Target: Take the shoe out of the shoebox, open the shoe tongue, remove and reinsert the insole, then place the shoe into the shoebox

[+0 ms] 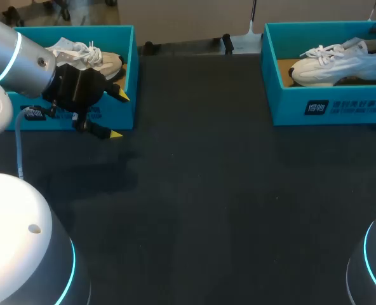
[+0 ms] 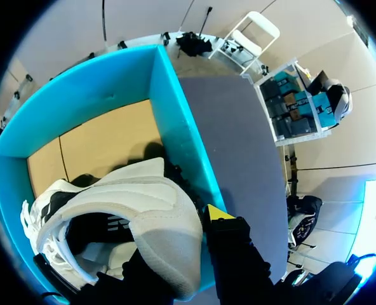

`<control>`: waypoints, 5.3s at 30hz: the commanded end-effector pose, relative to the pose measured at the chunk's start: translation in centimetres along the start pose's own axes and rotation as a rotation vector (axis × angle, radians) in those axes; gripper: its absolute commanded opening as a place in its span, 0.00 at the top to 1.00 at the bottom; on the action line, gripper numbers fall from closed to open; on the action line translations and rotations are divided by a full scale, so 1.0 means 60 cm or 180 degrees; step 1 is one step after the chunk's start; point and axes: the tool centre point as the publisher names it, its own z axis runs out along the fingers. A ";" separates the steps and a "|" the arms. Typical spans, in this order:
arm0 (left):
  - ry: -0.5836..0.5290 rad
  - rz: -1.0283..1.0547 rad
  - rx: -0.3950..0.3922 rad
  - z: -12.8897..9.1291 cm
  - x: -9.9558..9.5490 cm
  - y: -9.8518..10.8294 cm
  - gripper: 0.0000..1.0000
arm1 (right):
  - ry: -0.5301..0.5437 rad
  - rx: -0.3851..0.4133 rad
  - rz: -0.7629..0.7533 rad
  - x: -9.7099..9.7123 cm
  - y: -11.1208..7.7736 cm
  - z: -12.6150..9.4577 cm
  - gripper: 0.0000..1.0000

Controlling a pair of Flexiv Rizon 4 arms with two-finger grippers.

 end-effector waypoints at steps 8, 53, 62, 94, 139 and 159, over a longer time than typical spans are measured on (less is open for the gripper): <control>0.0003 0.0003 -0.0009 -0.001 0.001 0.000 0.00 | 0.0030 0.0031 0.0056 -0.002 -0.022 0.003 1.00; 0.0003 0.0003 -0.0009 -0.001 0.001 0.000 0.00 | 0.0126 0.0110 -0.0070 0.019 -0.113 0.069 1.00; 0.0003 0.0003 -0.0009 -0.001 0.001 0.000 0.00 | 0.0197 0.0119 -0.0038 0.030 -0.120 0.104 1.00; 0.0003 0.0003 -0.0009 -0.001 0.001 0.000 0.00 | 0.0271 -0.0179 0.0028 0.005 -0.142 -0.023 0.00; 0.0211 0.1632 -0.0316 -0.084 -0.136 0.122 0.00 | 0.0583 -0.0352 -0.0378 0.036 -0.204 -0.119 0.00; 0.0813 0.3195 -0.0644 -0.106 -0.170 0.150 0.00 | 0.0583 -0.0352 -0.0378 0.036 -0.204 -0.119 0.00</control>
